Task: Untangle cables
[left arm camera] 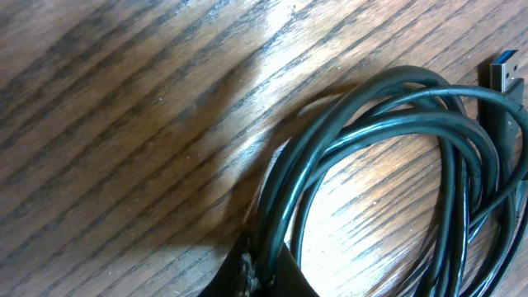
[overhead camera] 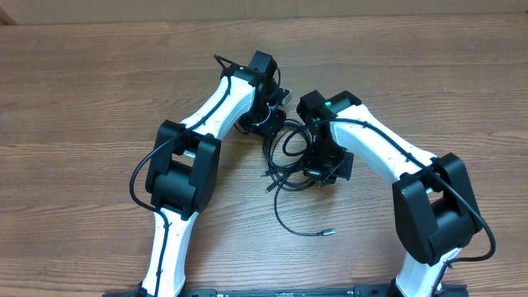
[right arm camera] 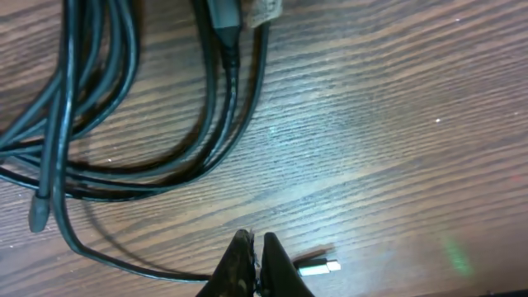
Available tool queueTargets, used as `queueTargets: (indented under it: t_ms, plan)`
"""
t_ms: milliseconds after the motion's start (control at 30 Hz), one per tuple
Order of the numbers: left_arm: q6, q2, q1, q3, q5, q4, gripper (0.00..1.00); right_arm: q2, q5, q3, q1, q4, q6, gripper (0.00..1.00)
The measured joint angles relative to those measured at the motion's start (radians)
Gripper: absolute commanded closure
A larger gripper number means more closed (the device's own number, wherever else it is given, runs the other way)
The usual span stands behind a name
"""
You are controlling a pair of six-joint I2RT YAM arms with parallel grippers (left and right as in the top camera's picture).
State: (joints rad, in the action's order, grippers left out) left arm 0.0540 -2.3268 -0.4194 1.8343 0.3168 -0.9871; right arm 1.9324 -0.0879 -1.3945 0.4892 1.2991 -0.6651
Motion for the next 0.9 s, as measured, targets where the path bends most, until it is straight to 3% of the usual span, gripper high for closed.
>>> queueTargets:
  t_ms: [100, 533, 900]
  plan:
    - [0.0, 0.0, 0.0, 0.0, 0.0, 0.0, 0.94, 0.0, 0.026, 0.0, 0.008, -0.002, -0.004, 0.72]
    - [0.0, 0.0, 0.0, 0.0, -0.004, -0.001, 0.93, 0.0, 0.153, 0.016, 0.011, -0.242, -0.011, 0.71]
    - [0.0, 0.0, 0.0, 0.0, -0.004, -0.001, 0.93, 0.003, 0.267, 0.138, 0.011, -0.355, -0.011, 0.67]
